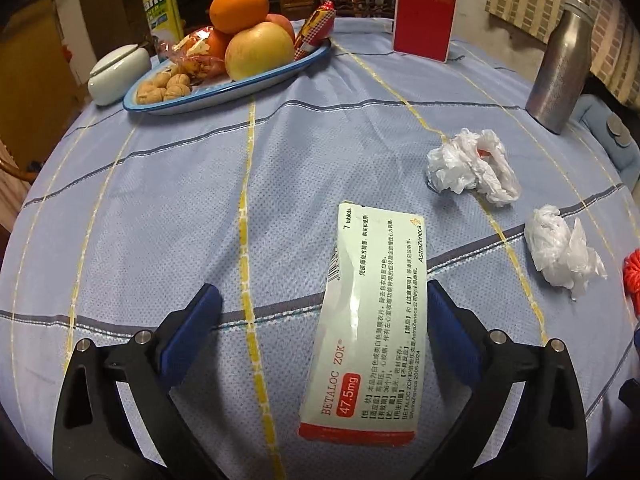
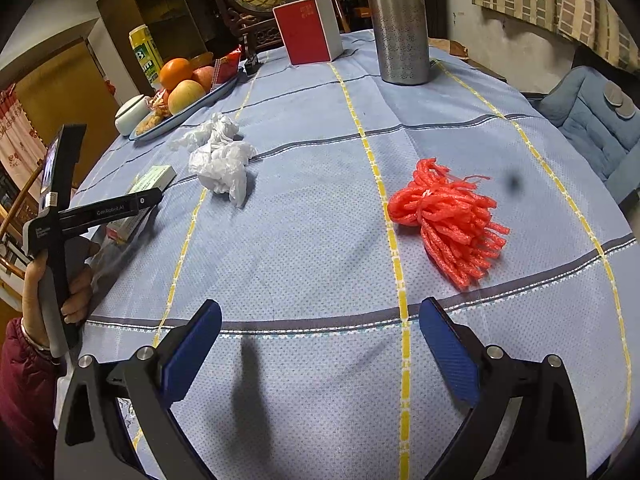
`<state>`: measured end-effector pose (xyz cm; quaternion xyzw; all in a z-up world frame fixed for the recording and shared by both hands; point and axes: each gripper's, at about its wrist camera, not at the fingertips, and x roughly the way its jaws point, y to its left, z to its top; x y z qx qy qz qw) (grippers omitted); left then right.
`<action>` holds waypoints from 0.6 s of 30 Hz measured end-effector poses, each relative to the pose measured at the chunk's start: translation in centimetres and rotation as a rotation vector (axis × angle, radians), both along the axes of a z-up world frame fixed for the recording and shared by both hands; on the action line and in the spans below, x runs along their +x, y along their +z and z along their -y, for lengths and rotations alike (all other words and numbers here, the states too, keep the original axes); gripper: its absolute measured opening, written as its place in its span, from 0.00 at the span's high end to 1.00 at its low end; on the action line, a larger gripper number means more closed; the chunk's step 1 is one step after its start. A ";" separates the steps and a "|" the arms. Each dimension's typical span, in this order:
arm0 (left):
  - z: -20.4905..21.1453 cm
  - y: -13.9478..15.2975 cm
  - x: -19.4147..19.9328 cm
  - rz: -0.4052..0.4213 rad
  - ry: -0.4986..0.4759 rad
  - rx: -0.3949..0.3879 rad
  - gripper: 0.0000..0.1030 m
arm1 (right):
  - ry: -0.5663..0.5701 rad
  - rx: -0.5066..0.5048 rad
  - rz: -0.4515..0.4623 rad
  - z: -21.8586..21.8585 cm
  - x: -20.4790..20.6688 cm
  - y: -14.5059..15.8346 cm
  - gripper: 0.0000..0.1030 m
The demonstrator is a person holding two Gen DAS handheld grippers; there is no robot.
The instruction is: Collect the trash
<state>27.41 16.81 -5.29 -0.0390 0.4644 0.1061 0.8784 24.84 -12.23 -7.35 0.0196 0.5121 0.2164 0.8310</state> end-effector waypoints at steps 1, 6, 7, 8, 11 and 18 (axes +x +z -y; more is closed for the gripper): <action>0.0 0.0 0.0 0.001 0.002 0.001 0.06 | 0.000 0.000 0.000 0.0 0.0 0.0 0.06; 0.1 0.0 -0.2 0.004 0.010 0.003 0.06 | 0.000 -0.003 0.000 0.0 0.0 0.0 0.06; 0.1 0.0 -0.2 0.005 0.011 0.003 0.06 | -0.010 -0.011 0.004 0.0 -0.1 0.1 0.06; 0.1 0.0 -0.2 0.005 0.011 0.002 0.06 | -0.036 -0.036 0.018 0.1 -0.3 0.3 0.06; 0.1 0.0 -0.2 0.005 0.012 0.003 0.06 | -0.046 -0.087 0.096 0.1 -1.1 1.7 0.06; 0.1 0.1 -0.2 0.006 0.012 0.003 0.06 | -0.150 -0.133 0.193 2.8 0.8 4.9 0.06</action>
